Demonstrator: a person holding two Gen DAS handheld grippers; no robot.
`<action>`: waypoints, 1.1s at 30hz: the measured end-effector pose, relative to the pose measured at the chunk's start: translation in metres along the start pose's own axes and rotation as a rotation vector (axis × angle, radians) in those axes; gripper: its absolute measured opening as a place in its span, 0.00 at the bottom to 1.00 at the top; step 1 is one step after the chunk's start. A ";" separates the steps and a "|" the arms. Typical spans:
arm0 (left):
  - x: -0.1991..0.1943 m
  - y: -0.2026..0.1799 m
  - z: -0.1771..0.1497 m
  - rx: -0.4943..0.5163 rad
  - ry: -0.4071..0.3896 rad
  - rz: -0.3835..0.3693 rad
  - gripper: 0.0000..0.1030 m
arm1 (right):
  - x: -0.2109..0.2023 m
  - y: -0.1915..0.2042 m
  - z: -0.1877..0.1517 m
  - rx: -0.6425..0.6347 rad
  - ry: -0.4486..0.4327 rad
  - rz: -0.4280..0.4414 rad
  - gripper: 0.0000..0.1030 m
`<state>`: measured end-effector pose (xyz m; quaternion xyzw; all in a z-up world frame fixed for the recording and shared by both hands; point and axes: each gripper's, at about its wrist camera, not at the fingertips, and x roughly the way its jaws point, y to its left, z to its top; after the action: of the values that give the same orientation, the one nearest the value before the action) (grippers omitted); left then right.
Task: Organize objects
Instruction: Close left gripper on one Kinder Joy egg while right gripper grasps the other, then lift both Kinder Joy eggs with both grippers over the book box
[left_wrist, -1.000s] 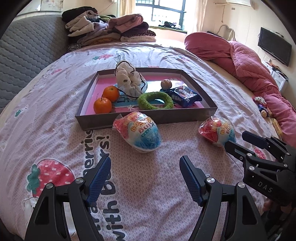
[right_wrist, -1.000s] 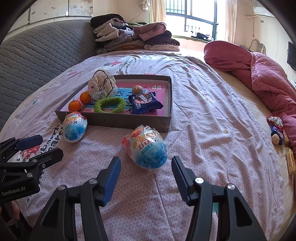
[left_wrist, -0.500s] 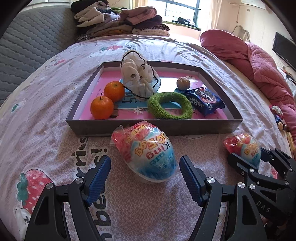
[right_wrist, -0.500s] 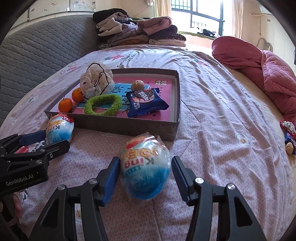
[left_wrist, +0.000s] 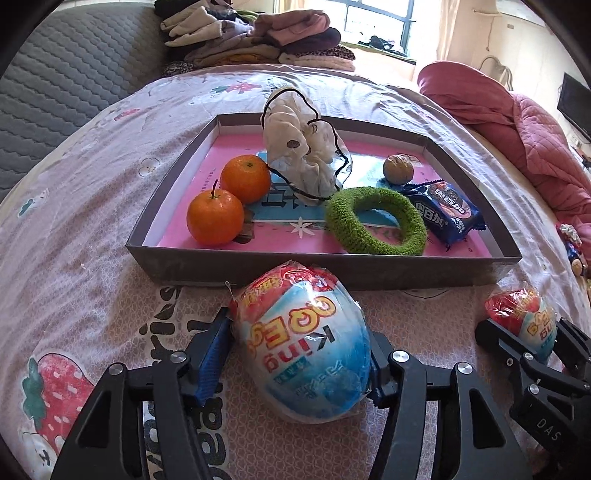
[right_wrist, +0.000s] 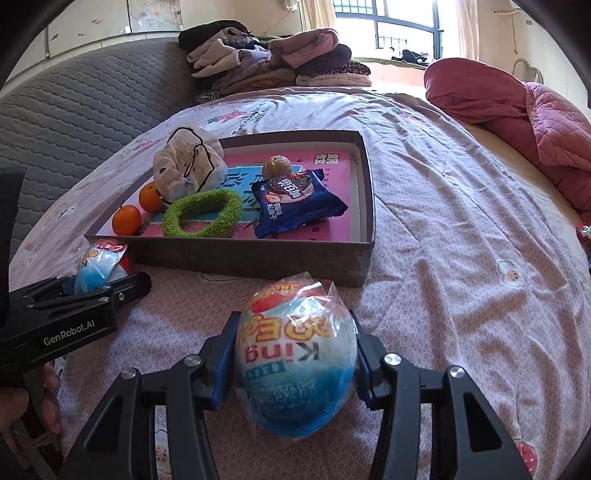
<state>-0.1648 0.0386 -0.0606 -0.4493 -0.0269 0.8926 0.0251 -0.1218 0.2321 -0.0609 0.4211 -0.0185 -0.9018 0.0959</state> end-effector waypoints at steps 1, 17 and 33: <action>-0.001 0.000 0.000 0.005 -0.001 -0.006 0.58 | -0.001 0.000 0.000 0.003 -0.002 0.006 0.51; -0.048 0.001 0.015 0.069 -0.107 -0.024 0.51 | -0.035 0.022 0.025 -0.020 -0.073 0.014 0.51; -0.086 0.012 0.071 0.107 -0.206 -0.044 0.51 | -0.065 0.043 0.096 -0.052 -0.183 0.021 0.51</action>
<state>-0.1711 0.0192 0.0494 -0.3527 0.0086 0.9334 0.0656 -0.1470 0.1973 0.0553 0.3340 -0.0082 -0.9356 0.1139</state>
